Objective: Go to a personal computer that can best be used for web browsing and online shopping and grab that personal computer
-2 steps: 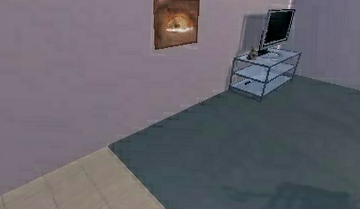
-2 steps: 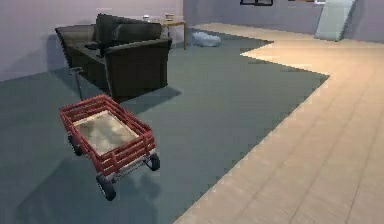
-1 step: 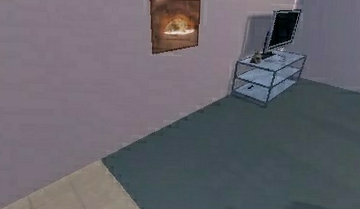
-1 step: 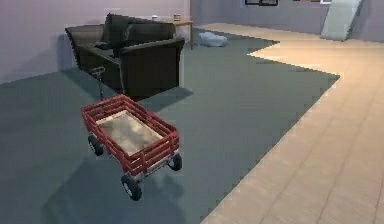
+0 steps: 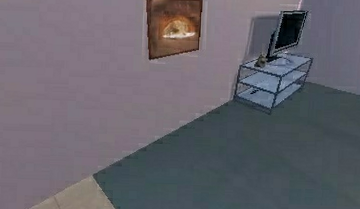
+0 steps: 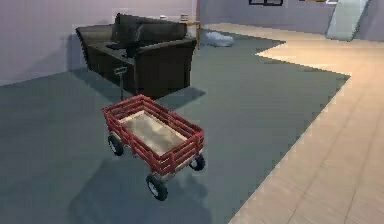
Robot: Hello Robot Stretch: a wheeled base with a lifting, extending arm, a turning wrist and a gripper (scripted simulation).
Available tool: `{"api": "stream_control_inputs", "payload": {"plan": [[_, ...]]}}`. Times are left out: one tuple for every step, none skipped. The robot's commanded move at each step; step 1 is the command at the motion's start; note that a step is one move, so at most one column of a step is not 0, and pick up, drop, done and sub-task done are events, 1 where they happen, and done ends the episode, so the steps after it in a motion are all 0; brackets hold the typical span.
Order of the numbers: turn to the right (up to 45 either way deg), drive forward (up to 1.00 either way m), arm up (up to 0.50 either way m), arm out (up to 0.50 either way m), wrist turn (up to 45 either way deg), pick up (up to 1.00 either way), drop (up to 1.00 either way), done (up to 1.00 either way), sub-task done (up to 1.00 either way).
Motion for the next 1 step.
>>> {"api": "stream_control_inputs", "payload": {"plan": [[45.0, 0.00, 0.00, 0.00, 0.0, 0.00, 0.00, 0.00, 0.00]]}}
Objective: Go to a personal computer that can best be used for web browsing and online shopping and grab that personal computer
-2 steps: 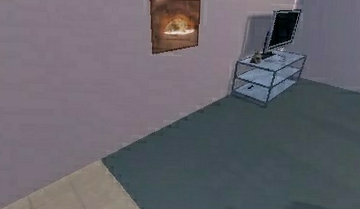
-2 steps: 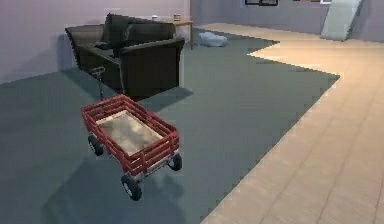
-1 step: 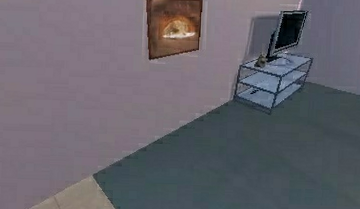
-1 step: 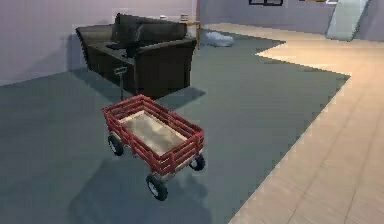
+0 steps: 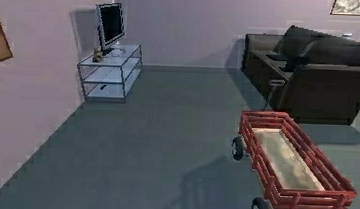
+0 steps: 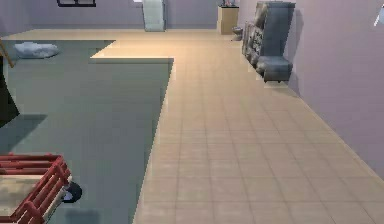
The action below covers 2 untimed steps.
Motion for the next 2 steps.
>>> {"api": "stream_control_inputs", "payload": {"plan": [[0.0, 1.00, 0.00, 0.00, 0.0, 0.00, 0.00, 0.00, 0.00], [0.0, 0.95, 0.00, 0.00, 0.0, 0.00, 0.00, 0.00, 0.00]]}}
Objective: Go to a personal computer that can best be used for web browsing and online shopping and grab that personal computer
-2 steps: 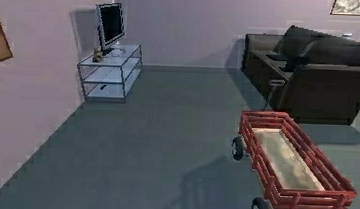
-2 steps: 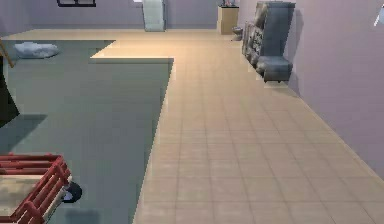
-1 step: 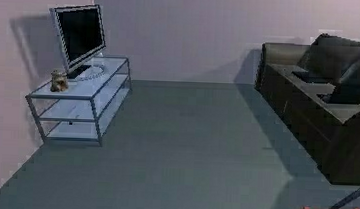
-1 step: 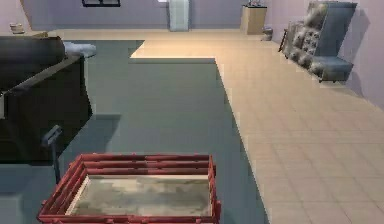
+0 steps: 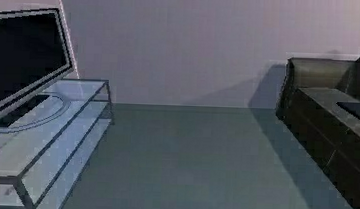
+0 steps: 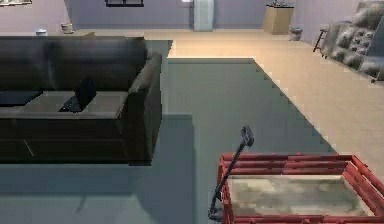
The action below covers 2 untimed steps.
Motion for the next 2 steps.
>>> {"api": "stream_control_inputs", "payload": {"plan": [[45.0, 0.00, 0.00, 0.00, 0.0, 0.00, 0.00, 0.00, 0.00], [21.0, 0.00, 0.00, 0.00, 0.0, 0.00, 0.00, 0.00, 0.00]]}}
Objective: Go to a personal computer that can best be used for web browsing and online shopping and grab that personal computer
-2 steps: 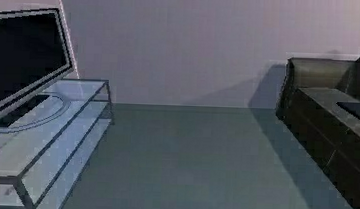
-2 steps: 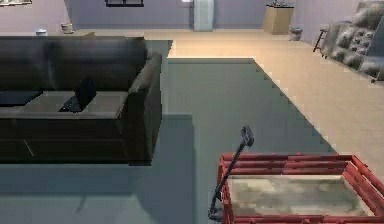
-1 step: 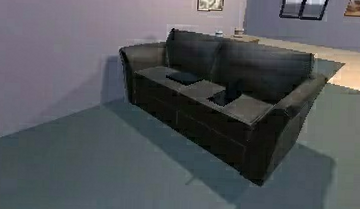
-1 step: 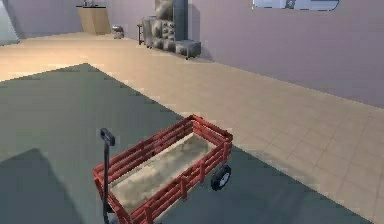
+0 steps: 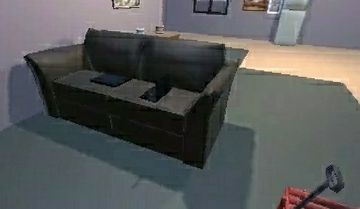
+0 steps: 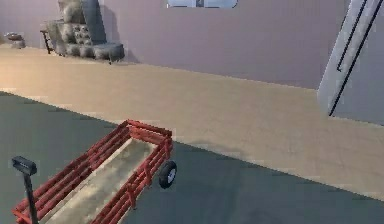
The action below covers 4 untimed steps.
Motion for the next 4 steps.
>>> {"api": "stream_control_inputs", "payload": {"plan": [[0.0, 0.90, 0.00, 0.00, 0.0, 0.00, 0.00, 0.00, 0.00], [-45.0, 0.00, 0.00, 0.00, 0.0, 0.00, 0.00, 0.00, 0.00], [-45.0, 0.00, 0.00, 0.00, 0.0, 0.00, 0.00, 0.00, 0.00], [-12.0, 0.00, 0.00, 0.00, 0.0, 0.00, 0.00, 0.00, 0.00]]}}
